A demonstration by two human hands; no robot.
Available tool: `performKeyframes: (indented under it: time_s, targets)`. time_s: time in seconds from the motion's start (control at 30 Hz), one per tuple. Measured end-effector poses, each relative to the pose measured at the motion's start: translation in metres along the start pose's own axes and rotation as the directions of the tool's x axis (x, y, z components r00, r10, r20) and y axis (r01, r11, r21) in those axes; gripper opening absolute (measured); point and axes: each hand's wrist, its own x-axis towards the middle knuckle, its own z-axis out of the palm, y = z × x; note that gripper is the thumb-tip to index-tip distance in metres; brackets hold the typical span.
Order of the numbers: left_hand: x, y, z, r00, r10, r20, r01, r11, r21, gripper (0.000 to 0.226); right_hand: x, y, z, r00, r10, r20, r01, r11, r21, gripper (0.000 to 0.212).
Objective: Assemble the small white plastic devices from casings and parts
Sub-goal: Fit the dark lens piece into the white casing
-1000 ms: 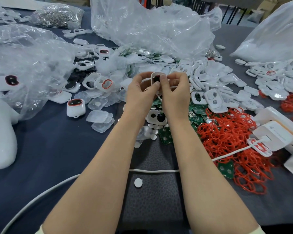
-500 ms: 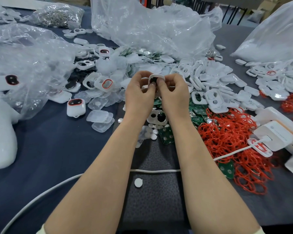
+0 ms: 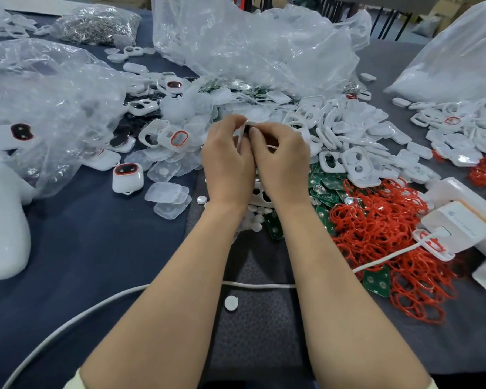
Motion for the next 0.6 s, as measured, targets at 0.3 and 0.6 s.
performKeyframes:
  time_s: [0.3,0.6]
  targets:
    - [-0.008,0.006,0.01,0.944,0.069,0.324,-0.098,0.993,0.073,0.05,0.009,0.013,-0.01,0.94,0.321,0.113,-0.336,0.821,0.461,0.017]
    - [0.005,-0.001,0.001,0.963,-0.255,0.087,0.267,0.944,-0.191,0.031,0.017,0.014,-0.016,0.82,0.485,0.304,-0.537,0.468,0.702,0.016]
